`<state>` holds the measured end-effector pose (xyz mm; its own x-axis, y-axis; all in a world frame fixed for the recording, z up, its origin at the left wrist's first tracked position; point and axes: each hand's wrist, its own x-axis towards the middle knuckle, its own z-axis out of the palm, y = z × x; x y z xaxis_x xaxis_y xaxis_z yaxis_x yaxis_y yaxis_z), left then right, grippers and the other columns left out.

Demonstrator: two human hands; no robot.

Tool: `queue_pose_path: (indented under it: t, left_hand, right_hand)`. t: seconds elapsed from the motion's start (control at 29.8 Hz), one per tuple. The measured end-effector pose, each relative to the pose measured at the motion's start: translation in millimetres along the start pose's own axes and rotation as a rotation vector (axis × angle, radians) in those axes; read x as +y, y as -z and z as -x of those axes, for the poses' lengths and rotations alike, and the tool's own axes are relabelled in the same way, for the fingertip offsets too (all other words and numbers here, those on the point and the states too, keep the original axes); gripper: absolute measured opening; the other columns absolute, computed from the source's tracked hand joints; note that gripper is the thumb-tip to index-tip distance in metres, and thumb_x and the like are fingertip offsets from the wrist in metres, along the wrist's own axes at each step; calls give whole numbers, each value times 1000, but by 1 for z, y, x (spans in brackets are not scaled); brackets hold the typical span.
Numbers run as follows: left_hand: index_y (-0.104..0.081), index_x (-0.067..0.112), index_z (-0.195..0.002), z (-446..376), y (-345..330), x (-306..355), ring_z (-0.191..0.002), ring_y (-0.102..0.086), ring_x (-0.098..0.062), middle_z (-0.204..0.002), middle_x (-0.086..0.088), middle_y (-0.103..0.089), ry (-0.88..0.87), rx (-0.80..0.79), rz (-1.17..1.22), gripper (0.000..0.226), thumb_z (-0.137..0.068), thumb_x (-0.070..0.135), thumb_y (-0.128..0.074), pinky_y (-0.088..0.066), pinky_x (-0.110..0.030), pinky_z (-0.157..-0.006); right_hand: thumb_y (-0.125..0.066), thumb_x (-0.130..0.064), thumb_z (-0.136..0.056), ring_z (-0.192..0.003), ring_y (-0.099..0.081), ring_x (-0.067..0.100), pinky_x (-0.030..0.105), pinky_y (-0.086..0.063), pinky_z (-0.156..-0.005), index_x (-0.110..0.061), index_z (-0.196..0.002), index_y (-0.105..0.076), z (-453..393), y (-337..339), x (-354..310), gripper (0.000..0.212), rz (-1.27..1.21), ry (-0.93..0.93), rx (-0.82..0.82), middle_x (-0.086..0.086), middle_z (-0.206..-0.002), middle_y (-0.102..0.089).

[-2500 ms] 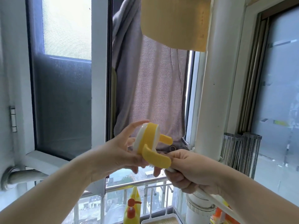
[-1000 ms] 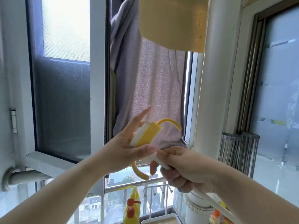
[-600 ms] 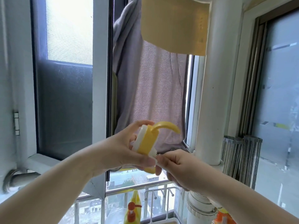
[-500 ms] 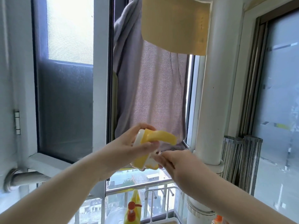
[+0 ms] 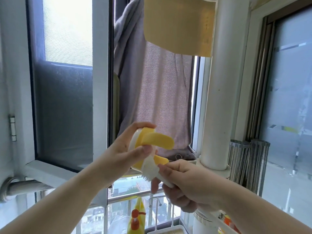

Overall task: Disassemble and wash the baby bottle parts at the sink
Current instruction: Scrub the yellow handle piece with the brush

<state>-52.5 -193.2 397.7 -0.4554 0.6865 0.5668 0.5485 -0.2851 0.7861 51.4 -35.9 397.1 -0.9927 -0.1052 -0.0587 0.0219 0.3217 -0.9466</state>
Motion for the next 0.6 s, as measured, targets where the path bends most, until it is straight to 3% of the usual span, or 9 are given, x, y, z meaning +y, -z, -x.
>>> queue_pose_path:
  t: [0.07,0.13,0.17,0.24,0.3,0.37,0.44,0.5,0.6]
  left_hand:
    - [-57,42,-105,0,-1,-2,-70,-64,-15,-84,2,-62,36,2,-24,46,-61,48,-71,-52,-25,-58]
    - [-57,43,-104,1,-4,-4,-74,-66,-11,-91,4,-65,113,-11,-70,41,-65,49,-69,-52,-23,-61]
    - [-56,44,-104,1,-5,-4,-77,-67,-9,-93,6,-65,147,-7,-91,40,-66,50,-67,-51,-23,-63]
    - [-56,42,-106,0,-6,-3,-80,-65,-8,-95,7,-65,161,24,-90,41,-66,50,-60,-50,-23,-65]
    - [-57,37,-107,-2,-6,-1,-78,-66,-10,-94,4,-65,108,47,-54,41,-67,46,-64,-51,-22,-61]
    - [-58,37,-106,-1,-3,-2,-74,-66,-12,-90,3,-65,33,30,-58,44,-65,46,-70,-53,-22,-59]
    - [-55,43,-109,0,-1,-6,-71,-65,-14,-84,5,-63,-4,1,-76,58,-57,53,-76,-54,-25,-58]
    - [-49,47,-119,1,3,-12,-73,-65,-14,-86,11,-62,7,-14,-98,77,-50,62,-79,-54,-26,-59]
    - [-37,53,-124,-1,7,-18,-85,-62,-9,-102,25,-53,58,-23,-267,83,-53,59,-80,-54,-24,-64]
  right_hand:
    - [-37,-45,-97,-40,-35,11,21,-33,-38,-19,-77,-61,-5,8,4,41,377,106,138,-4,-50,-41]
    - [-46,-43,-94,-45,-49,15,29,-48,-48,-17,-78,-62,-10,22,4,35,1146,358,441,1,-56,-52]
    - [-56,-39,-90,-42,-51,16,30,-49,-44,-14,-76,-62,-11,28,5,29,1414,479,587,1,-55,-53]
    - [-67,-31,-84,-34,-44,13,21,-40,-34,-13,-72,-61,-13,29,6,23,1581,618,741,-1,-48,-47]
    - [-49,-38,-93,-35,-44,11,23,-38,-35,-15,-74,-63,-16,23,10,32,1463,645,724,-4,-49,-48]
    - [-36,-44,-97,-43,-47,10,24,-44,-45,-18,-83,-65,-19,15,8,42,1138,530,552,-7,-55,-51]
    - [-38,-44,-97,-44,-40,7,20,-38,-45,-21,-85,-66,-14,8,4,38,752,257,281,-10,-54,-46]
    - [-39,-42,-98,-41,-30,8,18,-27,-37,-24,-72,-65,-9,5,0,41,320,77,70,-8,-49,-37]
    - [-41,-42,-97,-43,-22,8,15,-20,-36,-18,-77,-64,-7,6,0,39,88,6,-2,-5,-51,-30]
